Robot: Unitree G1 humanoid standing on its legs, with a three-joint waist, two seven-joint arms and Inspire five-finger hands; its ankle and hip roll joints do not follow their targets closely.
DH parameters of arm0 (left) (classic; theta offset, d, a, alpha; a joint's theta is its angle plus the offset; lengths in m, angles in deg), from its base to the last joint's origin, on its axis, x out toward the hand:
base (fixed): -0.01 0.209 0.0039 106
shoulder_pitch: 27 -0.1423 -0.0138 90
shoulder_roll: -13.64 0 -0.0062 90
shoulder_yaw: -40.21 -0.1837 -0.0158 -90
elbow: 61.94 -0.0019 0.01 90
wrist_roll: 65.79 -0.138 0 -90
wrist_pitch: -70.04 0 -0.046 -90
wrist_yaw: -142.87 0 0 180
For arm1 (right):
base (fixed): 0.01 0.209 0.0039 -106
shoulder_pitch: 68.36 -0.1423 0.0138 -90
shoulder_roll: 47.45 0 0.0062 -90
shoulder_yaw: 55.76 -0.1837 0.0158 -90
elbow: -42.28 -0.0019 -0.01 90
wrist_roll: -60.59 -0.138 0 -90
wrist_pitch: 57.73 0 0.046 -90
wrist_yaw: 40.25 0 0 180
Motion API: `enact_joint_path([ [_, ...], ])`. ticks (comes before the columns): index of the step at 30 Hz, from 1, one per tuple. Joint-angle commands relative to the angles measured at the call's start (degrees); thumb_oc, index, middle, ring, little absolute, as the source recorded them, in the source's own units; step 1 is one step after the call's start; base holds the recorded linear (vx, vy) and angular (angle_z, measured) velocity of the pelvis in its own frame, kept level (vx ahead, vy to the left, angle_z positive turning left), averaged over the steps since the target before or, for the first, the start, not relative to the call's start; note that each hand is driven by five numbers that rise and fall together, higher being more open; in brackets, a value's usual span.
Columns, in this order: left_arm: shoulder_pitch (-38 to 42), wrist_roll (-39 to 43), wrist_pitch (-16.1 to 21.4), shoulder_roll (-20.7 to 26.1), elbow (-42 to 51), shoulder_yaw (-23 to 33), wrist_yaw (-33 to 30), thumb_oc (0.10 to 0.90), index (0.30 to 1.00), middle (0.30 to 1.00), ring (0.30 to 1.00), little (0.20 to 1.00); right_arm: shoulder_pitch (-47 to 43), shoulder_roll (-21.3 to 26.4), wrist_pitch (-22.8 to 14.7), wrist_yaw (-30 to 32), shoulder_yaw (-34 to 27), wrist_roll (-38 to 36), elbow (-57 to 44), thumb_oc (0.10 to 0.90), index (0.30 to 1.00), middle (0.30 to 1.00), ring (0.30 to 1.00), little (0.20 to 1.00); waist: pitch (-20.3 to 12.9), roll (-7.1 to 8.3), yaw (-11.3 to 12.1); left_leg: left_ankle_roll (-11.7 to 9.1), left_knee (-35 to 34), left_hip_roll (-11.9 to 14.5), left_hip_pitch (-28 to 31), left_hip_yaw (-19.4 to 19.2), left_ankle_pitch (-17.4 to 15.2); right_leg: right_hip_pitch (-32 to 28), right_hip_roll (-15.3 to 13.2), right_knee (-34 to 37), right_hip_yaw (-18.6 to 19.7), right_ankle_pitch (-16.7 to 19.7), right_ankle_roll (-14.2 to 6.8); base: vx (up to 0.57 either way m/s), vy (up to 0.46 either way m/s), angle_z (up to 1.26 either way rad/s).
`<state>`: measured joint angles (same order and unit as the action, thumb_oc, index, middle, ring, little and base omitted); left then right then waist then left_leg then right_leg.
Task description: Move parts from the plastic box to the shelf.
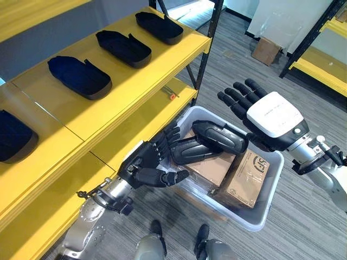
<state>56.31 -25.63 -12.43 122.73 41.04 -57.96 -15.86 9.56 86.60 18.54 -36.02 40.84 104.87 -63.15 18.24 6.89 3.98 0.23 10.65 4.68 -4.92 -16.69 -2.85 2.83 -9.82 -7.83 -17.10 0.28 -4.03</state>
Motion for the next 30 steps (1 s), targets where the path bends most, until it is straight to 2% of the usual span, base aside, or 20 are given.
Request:
enact_joint_path([
  [1, -0.1, 2.4, 7.4, 0.5, 7.0, 1.2, 0.6, 0.9, 1.0, 1.0, 1.0, 1.0, -7.2, 2.8, 0.6, 2.1, 2.3, -2.6, 0.3, 0.9, 1.0, 1.0, 1.0, 1.0, -3.7, 1.18, 0.6, 0.2, -0.2, 0.3, 2.0, 0.6, -3.1, -1.5, 2.1, 1.0, 1.5, -0.9, -1.6, -0.03, 0.135, -0.02],
  [6, 0.3, 1.3, 8.8, 0.4, 6.6, -0.1, -0.5, 0.9, 1.0, 1.0, 1.0, 1.0, -9.6, 3.8, -0.3, 1.4, 4.0, -4.5, 1.6, 0.9, 1.0, 1.0, 1.0, 1.0, -2.7, 2.7, 1.4, 0.7, 2.1, 0.9, 1.2, -0.7, -4.1, -0.9, 2.8, -2.1, -0.9, -2.4, -0.9, -0.08, 0.132, -0.04],
  [8, 1.1, 0.2, 8.9, 0.5, 6.2, -0.8, -0.9, 0.9, 1.0, 1.0, 1.0, 1.0, -10.0, 4.1, -0.4, 2.6, 4.9, -4.8, 1.6, 0.9, 1.0, 1.0, 1.0, 1.0, -2.1, 3.08, 1.4, 1.5, 3.2, 0.9, 0.7, 0.3, -4.8, 0.5, 2.9, -6.1, -0.3, -3.6, -0.8, -0.09, 0.094, -0.05],
  [10, 2.3, -2.0, 8.1, 0.6, 6.2, -2.1, -1.7, 0.9, 1.0, 1.0, 1.0, 1.0, -9.0, 4.0, 0.1, 2.8, 4.3, -6.1, 1.0, 0.9, 1.0, 1.0, 1.0, 1.0, -1.4, 3.49, 1.0, 2.9, 5.7, 0.4, -0.3, 3.1, -6.4, 2.4, 2.5, -12.8, 2.6, -4.7, -0.8, -0.03, 0.001, 0.01],
  [12, 2.7, -2.3, 7.8, 0.5, 6.3, -2.6, -2.2, 0.9, 1.0, 1.0, 1.0, 1.0, -6.9, 4.0, -0.5, 3.5, 3.1, -6.6, 0.8, 0.9, 1.0, 1.0, 1.0, 1.0, -1.1, 3.4, 1.0, 3.5, 7.4, 0.4, -1.1, 4.2, -7.3, 3.2, -0.1, -16.1, 4.0, -4.5, -1.1, -0.03, -0.037, 0.36],
  [14, 2.7, -1.5, 9.0, 0.9, 6.0, -2.6, -2.2, 0.9, 1.0, 1.0, 1.0, 1.0, -5.7, 3.6, -1.4, 4.8, 2.4, -5.7, 1.2, 0.9, 1.0, 1.0, 1.0, 1.0, -0.8, 2.92, 1.8, 3.0, 9.1, 1.3, -2.7, 5.0, -7.3, 1.7, -3.9, -13.7, 5.4, -2.9, -1.2, -0.12, -0.199, 0.42],
  [15, 3.7, -0.6, 9.8, 2.0, 5.2, -2.9, -1.2, 0.9, 1.0, 1.0, 1.0, 1.0, -7.1, 3.0, -0.3, 5.2, 3.0, -5.5, 2.5, 0.9, 1.0, 1.0, 1.0, 1.0, -0.1, 2.69, 2.6, 2.0, 10.8, 2.0, -4.7, 6.7, -7.4, 0.3, -6.7, -9.2, 7.9, -0.1, -2.2, -0.14, -0.251, 0.2],
  [16, 3.7, -0.6, 9.8, 2.0, 5.1, -2.9, -1.2, 0.9, 1.0, 1.0, 1.0, 1.0, -7.3, 3.0, -0.3, 5.3, 3.1, -5.5, 2.6, 0.9, 1.0, 1.0, 1.0, 1.0, -0.2, 2.7, 2.5, 2.0, 10.6, 2.0, -4.9, 6.7, -7.1, 0.3, -6.7, -8.9, 7.8, 0.2, -2.2, -0.21, -0.503, 0.21],
  [17, 5.0, 0.0, 9.5, 3.4, 4.6, -3.1, -0.4, 0.9, 1.0, 1.0, 1.0, 1.0, -9.7, 2.3, 0.6, 5.0, 3.9, -6.6, 4.7, 0.9, 1.0, 1.0, 1.0, 1.0, 0.6, 2.85, 3.6, 0.6, 12.4, 3.4, -6.8, 7.8, -7.3, -0.8, -9.2, -5.7, 8.8, 2.8, -3.4, -0.24, -0.589, 0.4],
  [18, 5.6, -0.4, 9.9, 4.5, 4.3, -2.6, -0.7, 0.9, 1.0, 1.0, 1.0, 1.0, -13.0, 1.0, 0.9, 4.1, 5.0, -7.3, 7.1, 0.9, 1.0, 1.0, 1.0, 1.0, 1.5, 3.34, 4.8, -1.0, 14.0, 5.6, -8.4, 8.1, -7.5, -1.3, -11.9, -3.1, 7.0, 6.6, -4.5, -0.31, -0.765, 0.43],
  [20, 6.1, 0.4, 10.2, 5.3, 4.1, -1.6, -1.1, 0.9, 1.0, 1.0, 1.0, 1.0, -16.0, 0.2, 0.8, 3.6, 6.3, -7.3, 8.2, 0.9, 1.0, 1.0, 1.0, 1.0, 2.5, 3.84, 6.0, -2.5, 14.7, 8.6, -9.5, 8.7, -7.5, -1.5, -13.0, -2.0, 5.3, 7.8, -5.7, -0.22, -0.49, 0.21],
  [21, 6.2, 0.5, 10.4, 5.4, 4.1, -1.4, -1.3, 0.9, 1.0, 1.0, 1.0, 1.0, -16.6, 0.1, 0.8, 3.4, 6.6, -7.3, 8.3, 0.9, 1.0, 1.0, 1.0, 1.0, 2.6, 3.87, 6.1, -2.8, 14.9, 9.1, -9.8, 8.9, -7.3, -1.7, -12.8, -1.8, 5.1, 7.7, -5.9, -0.16, -0.551, -0.08],
  [22, 6.7, -0.3, 10.7, 5.9, 3.9, -0.8, -2.1, 0.9, 1.0, 1.0, 1.0, 1.0, -18.2, -0.2, -0.5, 2.0, 7.4, -8.1, 7.8, 0.9, 1.0, 1.0, 1.0, 1.0, 3.3, 4.48, 7.0, -4.8, 15.9, 11.5, -11.7, 10.3, -6.6, -2.7, -12.6, -0.4, 3.9, 6.7, -7.3, -0.13, -0.626, -0.11],
  [23, 6.5, -0.8, 10.9, 5.9, 3.6, -0.2, -3.1, 0.9, 1.0, 1.0, 1.0, 1.0, -19.0, -0.2, -3.4, 1.6, 8.0, -9.1, 7.4, 0.9, 1.0, 1.0, 1.0, 1.0, 3.4, 4.83, 7.4, -6.3, 15.6, 13.7, -12.0, 10.1, -5.1, -3.7, -11.5, 0.5, 1.6, 6.1, -7.7, -0.11, -0.634, -0.05],
  [24, 6.4, -0.6, 11.1, 5.9, 3.5, 0.0, -3.6, 0.9, 1.0, 1.0, 1.0, 1.0, -19.2, -0.1, -4.4, 1.6, 8.0, -8.9, 7.2, 0.9, 1.0, 1.0, 1.0, 1.0, 3.4, 4.9, 7.6, -6.6, 15.4, 14.2, -12.0, 10.0, -4.7, -3.9, -11.1, 0.6, 1.0, 5.7, -7.8, -0.07, -0.466, -0.13],
  [25, 5.8, -0.2, 11.6, 5.1, 3.0, 0.9, -4.9, 0.9, 1.0, 1.0, 1.0, 1.0, -20.0, 0.6, -5.0, 0.1, 8.4, -9.7, 5.6, 0.9, 1.0, 1.0, 1.0, 1.0, 3.5, 5.22, 8.1, -8.1, 13.3, 16.4, -11.4, 9.5, -2.1, -4.2, -9.8, 0.3, -1.4, 4.3, -8.1, -0.04, -0.353, -0.18],
  [26, 5.5, -0.1, 11.7, 4.8, 3.0, 1.1, -5.3, 0.9, 1.0, 1.0, 1.0, 1.0, -20.4, 1.0, -4.8, -0.8, 8.6, -10.4, 5.1, 0.9, 1.0, 1.0, 1.0, 1.0, 3.6, 5.36, 8.3, -8.5, 12.3, 17.1, -11.1, 9.3, -1.2, -4.1, -9.4, 0.0, -2.1, 3.8, -8.2, -0.04, -0.34, -0.2],
  [28, 4.4, -0.7, 12.2, 3.6, 3.3, 1.7, -5.6, 0.9, 1.0, 1.0, 1.0, 1.0, -22.4, 2.5, -4.1, -2.0, 10.1, -11.7, 4.1, 0.9, 1.0, 1.0, 1.0, 1.0, 3.8, 5.47, 8.6, -10.1, 8.2, 19.3, -9.9, 8.7, 2.5, -3.4, -8.0, -1.2, -3.6, 1.4, -8.4, -0.05, -0.176, -0.26],
  [30, 2.9, -1.9, 13.0, 2.6, 4.2, 2.3, -6.1, 0.9, 1.0, 1.0, 1.0, 1.0, -25.3, 4.2, -3.3, -3.1, 12.1, -13.1, 3.3, 0.9, 1.0, 1.0, 1.0, 1.0, 4.5, 4.91, 8.8, -11.7, 4.6, 21.5, -8.9, 8.3, 5.6, -2.4, -6.8, -3.7, -4.5, -1.3, -7.9, -0.07, -0.118, -0.34],
])
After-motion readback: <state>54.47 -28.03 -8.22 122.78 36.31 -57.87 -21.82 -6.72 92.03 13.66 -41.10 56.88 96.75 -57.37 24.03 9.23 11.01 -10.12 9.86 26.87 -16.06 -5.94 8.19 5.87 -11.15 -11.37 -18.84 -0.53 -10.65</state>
